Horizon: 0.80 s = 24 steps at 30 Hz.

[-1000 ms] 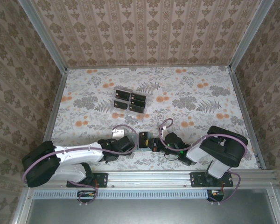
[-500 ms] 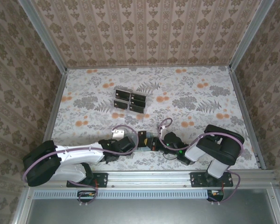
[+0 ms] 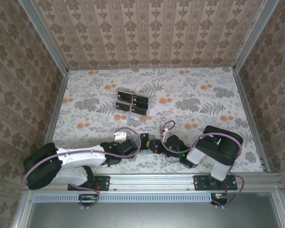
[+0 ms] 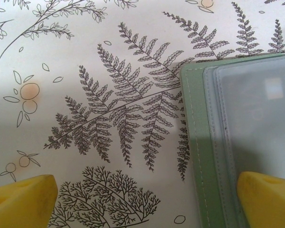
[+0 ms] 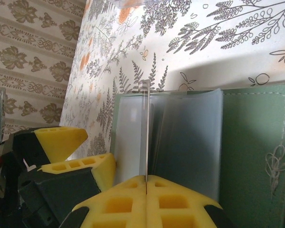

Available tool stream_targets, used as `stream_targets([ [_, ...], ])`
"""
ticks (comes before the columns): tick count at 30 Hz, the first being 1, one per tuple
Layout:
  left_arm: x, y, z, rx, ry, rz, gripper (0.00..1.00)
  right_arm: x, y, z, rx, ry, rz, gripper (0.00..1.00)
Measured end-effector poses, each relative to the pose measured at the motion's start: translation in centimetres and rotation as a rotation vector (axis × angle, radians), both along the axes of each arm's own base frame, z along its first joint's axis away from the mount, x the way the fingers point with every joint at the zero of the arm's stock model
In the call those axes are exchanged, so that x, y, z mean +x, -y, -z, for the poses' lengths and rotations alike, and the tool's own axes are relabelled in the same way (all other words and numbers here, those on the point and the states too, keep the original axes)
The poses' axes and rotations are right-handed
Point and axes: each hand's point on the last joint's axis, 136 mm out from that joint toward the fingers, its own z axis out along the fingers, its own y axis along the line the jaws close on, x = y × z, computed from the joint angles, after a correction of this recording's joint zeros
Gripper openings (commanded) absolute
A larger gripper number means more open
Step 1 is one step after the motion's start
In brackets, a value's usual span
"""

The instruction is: Put the credit cards into the card holder

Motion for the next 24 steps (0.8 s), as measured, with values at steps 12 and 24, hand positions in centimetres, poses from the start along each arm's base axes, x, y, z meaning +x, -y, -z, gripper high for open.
stream_targets([
  [12,-0.01,0.0,0.0,-0.003,0.0,-0.004,1.0,-0.11,0.72,0.22,0.005,-0.007,0.025,0.0],
  [24,-0.01,0.04,0.04,-0.003,0.0,-0.003,1.0,-0.22,0.6,0.71,0.009,-0.019,0.025,0.0],
])
